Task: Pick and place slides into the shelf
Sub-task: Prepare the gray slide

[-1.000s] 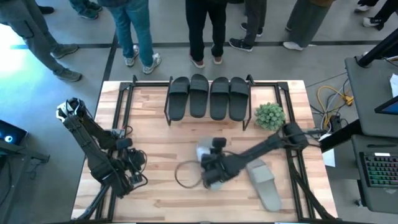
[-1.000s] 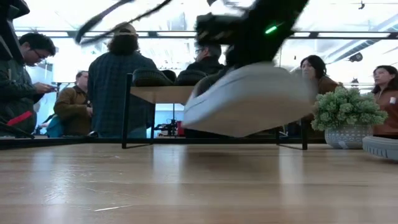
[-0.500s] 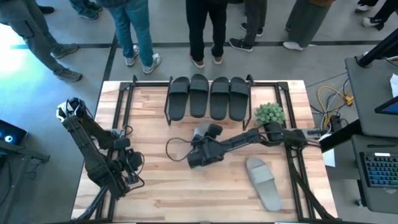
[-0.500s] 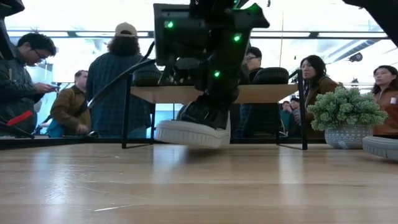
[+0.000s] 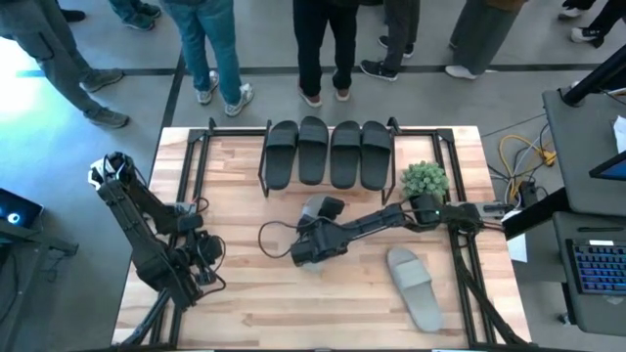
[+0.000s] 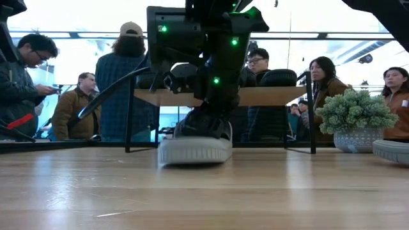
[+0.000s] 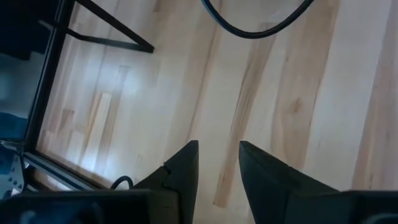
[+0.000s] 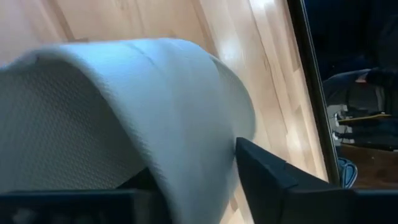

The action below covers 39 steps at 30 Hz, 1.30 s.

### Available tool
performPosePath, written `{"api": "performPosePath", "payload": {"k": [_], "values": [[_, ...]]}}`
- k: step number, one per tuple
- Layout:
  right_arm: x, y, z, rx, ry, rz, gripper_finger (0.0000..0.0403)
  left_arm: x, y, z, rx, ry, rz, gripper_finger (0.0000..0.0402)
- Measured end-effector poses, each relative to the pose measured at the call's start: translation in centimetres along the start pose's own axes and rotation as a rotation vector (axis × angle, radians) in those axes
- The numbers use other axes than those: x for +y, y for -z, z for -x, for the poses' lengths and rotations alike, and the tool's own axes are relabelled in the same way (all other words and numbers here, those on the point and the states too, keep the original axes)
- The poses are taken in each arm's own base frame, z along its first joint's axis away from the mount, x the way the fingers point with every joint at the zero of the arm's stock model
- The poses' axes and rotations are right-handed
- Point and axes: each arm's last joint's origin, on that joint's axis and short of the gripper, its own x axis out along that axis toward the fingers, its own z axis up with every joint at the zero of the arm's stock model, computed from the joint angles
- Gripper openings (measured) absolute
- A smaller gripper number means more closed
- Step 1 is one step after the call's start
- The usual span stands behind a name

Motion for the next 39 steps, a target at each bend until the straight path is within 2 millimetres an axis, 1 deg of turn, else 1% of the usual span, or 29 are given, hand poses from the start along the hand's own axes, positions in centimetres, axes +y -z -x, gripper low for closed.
{"api": "performPosePath", "payload": {"k": [4, 8, 10, 13, 16, 19, 21, 26, 29, 32, 35, 39], "values": [[-0.3, -0.1, 0.4, 0.015, -0.038, -0.007, 0.0150, 0.1, 0.0, 0.0, 0.001, -0.004, -0.002, 0.0100], [-0.6, -0.1, 1.6, 0.023, -0.090, -0.012, 0.0163, 0.1, 0.0, 0.0, -0.001, -0.004, -0.002, 0.0100], [-0.6, -0.3, 2.7, 0.011, -0.121, -0.016, 0.0166, 0.1, 0.0, 0.0, -0.004, -0.006, -0.002, 0.0100], [-0.1, -0.4, 4.7, 0.010, -0.219, -0.019, 0.0168, 0.1, 0.0, 0.0, -0.006, -0.006, -0.002, 0.0100], [1.2, 0.6, 6.6, 0.017, -0.295, 0.009, 0.0168, 0.1, 0.0, 0.0, -0.016, -0.009, -0.002, 0.0100], [2.8, 2.3, 9.2, 0.004, -0.337, 0.078, 0.0169, 0.1, 0.0, 0.0, -0.026, -0.013, -0.003, 0.0100], [3.0, 3.6, 11.4, 0.013, -0.362, 0.113, 0.0168, 0.1, 0.0, 0.0, -0.031, -0.015, -0.003, 0.0100], [1.5, 7.6, 17.6, 0.006, -0.369, 0.167, 0.0167, 0.1, -0.1, 0.0, -0.046, -0.020, -0.006, 0.0100], [0.9, 10.4, 20.7, -0.028, -0.378, 0.229, 0.0170, 0.1, -0.1, 0.0, -0.055, -0.023, -0.014, 0.0100], [0.6, 13.1, 22.4, 0.025, -0.403, 0.251, 0.0175, 0.1, -0.1, 0.0, -0.056, -0.024, -0.031, 0.0100], [0.3, 15.5, 23.0, 0.122, -0.396, 0.235, 0.0183, 0.1, -0.1, 0.0, -0.057, -0.021, -0.031, 0.0100], [0.2, 18.5, 23.4, 0.163, -0.390, 0.254, 0.0195, 0.2, -0.1, 0.0, -0.059, -0.016, -0.027, 0.0100]]}}
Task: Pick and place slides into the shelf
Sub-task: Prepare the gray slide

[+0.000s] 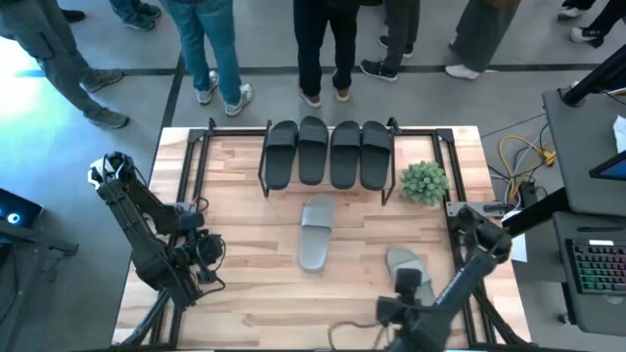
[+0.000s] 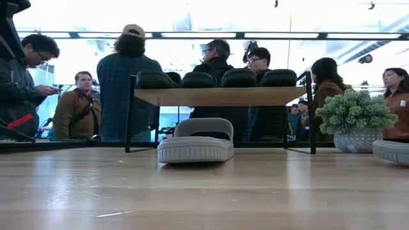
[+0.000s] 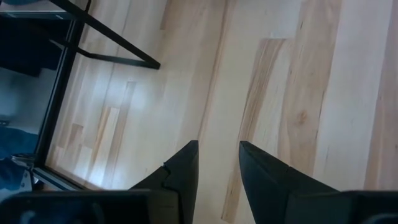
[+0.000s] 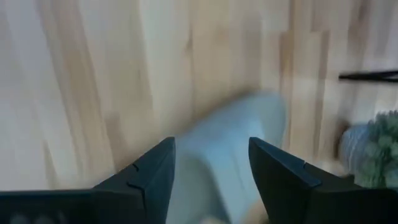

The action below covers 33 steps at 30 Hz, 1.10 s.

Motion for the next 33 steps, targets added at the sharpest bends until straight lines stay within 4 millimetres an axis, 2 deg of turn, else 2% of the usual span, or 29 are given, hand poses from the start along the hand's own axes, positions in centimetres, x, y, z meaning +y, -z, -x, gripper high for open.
{"api": "performPosePath", "payload": {"k": [8, 18, 27, 33], "values": [[-0.2, 4.1, -1.6, 0.092, 0.048, 0.045, 0.0208, 0.0, 0.0, 0.0, 0.008, 0.008, 0.006, 0.0100], [-1.7, 6.5, -5.9, 0.088, 0.034, 0.076, 0.0209, 0.0, 0.0, 0.0, 0.030, 0.015, 0.012, 0.0100], [-2.9, 7.7, -8.5, 0.089, 0.107, 0.135, 0.0201, 0.0, 0.0, 0.0, 0.035, 0.015, 0.013, 0.0100], [-3.0, 7.4, -9.0, 0.061, 0.108, 0.147, 0.0156, 0.0, 0.0, 0.0, 0.036, 0.016, 0.013, 0.0100]]}}
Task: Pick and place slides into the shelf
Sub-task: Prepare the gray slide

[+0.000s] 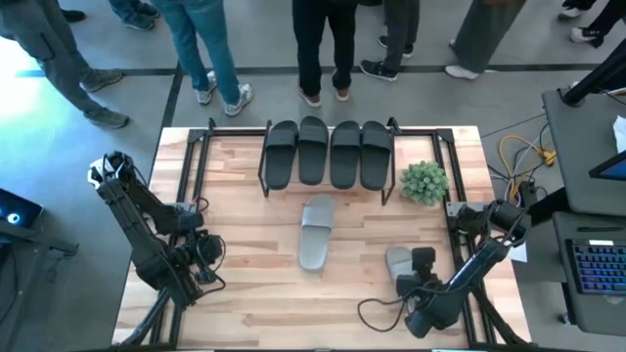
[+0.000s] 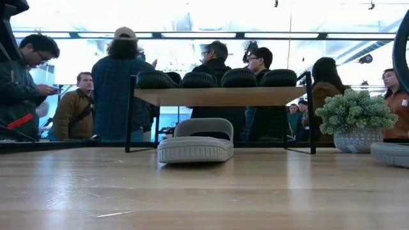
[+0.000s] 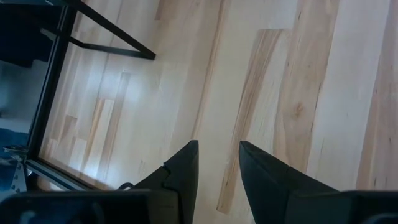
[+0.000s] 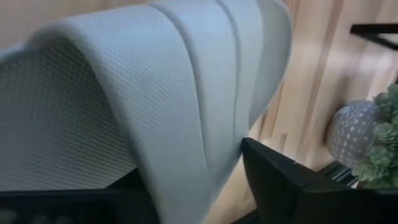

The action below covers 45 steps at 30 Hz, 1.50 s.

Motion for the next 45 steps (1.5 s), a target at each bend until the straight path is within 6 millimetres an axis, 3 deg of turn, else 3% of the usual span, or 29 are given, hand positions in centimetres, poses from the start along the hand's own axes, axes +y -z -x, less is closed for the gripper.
{"api": "performPosePath", "payload": {"k": [10, 15, 23, 28, 41, 45], "values": [[-0.2, -2.2, 2.6, -0.116, -0.047, -0.038, 0.0016, 0.1, -0.2, -0.1, 0.005, -0.006, 0.010, 0.0100], [-2.2, -6.3, 2.5, -0.155, -0.015, -0.164, 0.0014, 0.1, -0.3, -0.2, 0.007, -0.009, 0.017, 0.0100], [-5.1, -12.2, -1.6, -0.037, 0.192, -0.275, 0.0014, 0.1, -0.2, -0.2, 0.021, -0.003, 0.017, 0.0100], [-7.0, -14.9, -2.8, -0.054, 0.299, -0.359, 0.0014, 0.1, -0.2, -0.2, 0.023, -0.003, 0.017, 0.0100], [-10.2, -16.5, -5.1, 0.002, 0.341, -0.527, 0.0015, 0.1, -0.2, -0.2, 0.022, -0.004, 0.010, 0.0100], [-10.3, -16.7, -5.2, -0.012, 0.339, -0.536, 0.0050, 0.1, -0.2, -0.2, 0.021, -0.004, 0.009, 0.0100]]}}
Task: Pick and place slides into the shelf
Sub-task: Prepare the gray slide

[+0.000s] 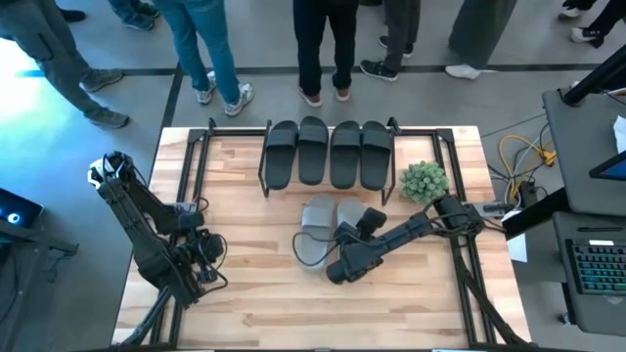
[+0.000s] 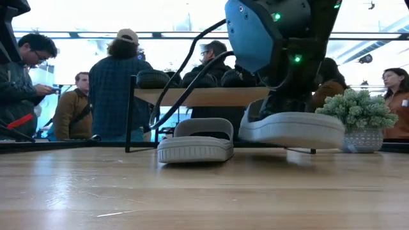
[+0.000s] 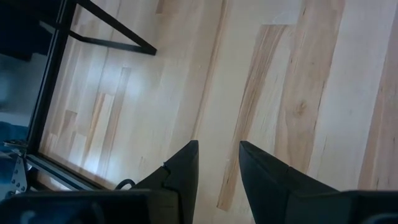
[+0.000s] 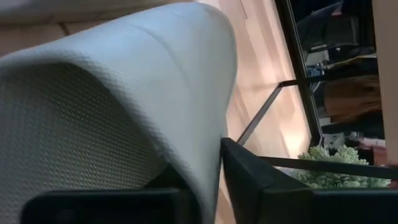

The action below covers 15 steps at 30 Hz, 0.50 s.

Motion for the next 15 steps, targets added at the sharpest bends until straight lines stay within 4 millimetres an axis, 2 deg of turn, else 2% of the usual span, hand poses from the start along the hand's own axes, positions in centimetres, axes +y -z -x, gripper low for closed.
{"api": "performPosePath", "payload": {"k": [8, 15], "values": [[-0.1, -0.1, 0.5, -0.006, -0.012, 0.038, 0.0152, 0.0, 0.0, 0.0, -0.001, 0.000, 0.000, 0.0100], [-0.6, -0.8, 2.2, -0.033, -0.042, 0.029, 0.0184, 0.0, 0.0, 0.0, -0.002, 0.001, 0.002, 0.0100]]}}
